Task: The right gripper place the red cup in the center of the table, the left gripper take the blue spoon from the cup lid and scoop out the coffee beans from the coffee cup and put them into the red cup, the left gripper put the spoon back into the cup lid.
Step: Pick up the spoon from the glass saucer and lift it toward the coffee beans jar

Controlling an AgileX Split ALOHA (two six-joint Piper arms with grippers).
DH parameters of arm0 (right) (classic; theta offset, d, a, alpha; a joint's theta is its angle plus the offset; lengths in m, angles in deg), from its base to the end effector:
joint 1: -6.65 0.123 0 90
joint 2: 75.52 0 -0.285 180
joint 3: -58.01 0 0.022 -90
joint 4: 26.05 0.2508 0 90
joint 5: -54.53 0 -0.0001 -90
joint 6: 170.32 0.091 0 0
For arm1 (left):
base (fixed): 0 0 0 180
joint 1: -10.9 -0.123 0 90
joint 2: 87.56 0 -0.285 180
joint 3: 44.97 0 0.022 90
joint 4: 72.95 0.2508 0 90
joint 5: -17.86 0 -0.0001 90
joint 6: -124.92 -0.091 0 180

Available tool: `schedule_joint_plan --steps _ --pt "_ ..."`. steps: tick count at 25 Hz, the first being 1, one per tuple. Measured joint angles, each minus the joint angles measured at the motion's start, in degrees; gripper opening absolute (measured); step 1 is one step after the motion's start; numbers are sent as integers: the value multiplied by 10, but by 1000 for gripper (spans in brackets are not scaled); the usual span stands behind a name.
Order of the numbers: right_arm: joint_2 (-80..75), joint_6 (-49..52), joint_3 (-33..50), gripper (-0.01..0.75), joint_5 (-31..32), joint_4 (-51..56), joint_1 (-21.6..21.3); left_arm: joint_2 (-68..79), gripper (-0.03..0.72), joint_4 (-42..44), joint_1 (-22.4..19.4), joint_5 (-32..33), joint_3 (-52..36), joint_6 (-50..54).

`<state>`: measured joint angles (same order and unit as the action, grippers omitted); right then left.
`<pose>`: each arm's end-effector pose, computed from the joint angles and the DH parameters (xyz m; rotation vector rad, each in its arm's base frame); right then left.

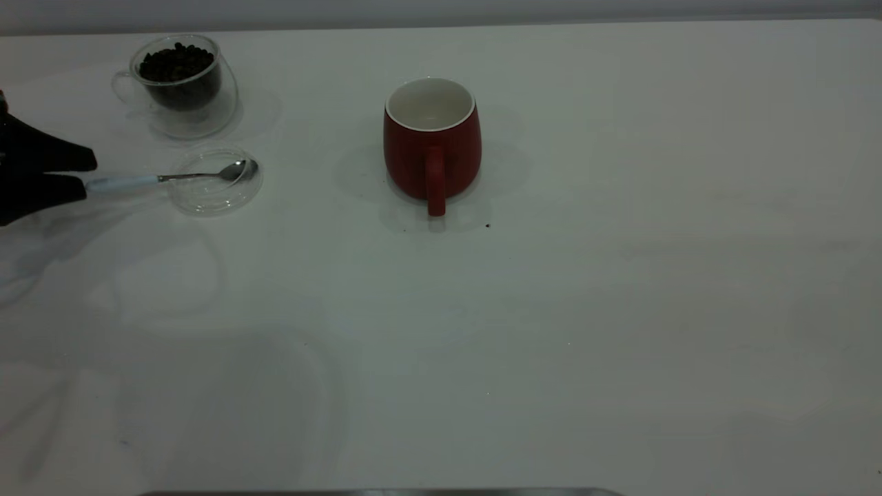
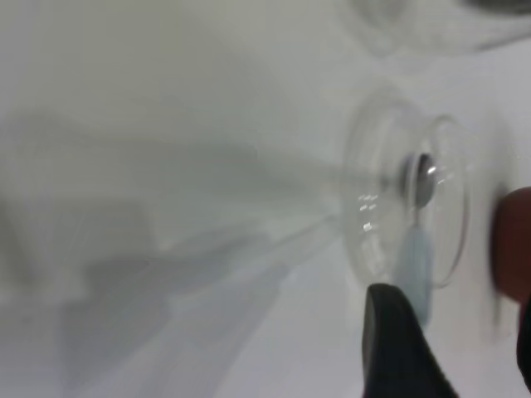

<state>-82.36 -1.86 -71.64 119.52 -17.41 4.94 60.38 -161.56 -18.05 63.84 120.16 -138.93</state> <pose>-0.0073 0.0126 0.2636 -0.1943 2.1137 0.0463 0.3413 0.1140 -0.0196 -0.5808 2.4779 -0.9769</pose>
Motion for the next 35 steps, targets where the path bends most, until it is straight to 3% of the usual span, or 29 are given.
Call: schedule_joint_plan --steps 6,35 --pt "0 0 0 439 0 0 0 6 414 24 0 -24 0 12" --pt "0 0 0 438 0 0 0 47 414 -42 22 12 34 -15"
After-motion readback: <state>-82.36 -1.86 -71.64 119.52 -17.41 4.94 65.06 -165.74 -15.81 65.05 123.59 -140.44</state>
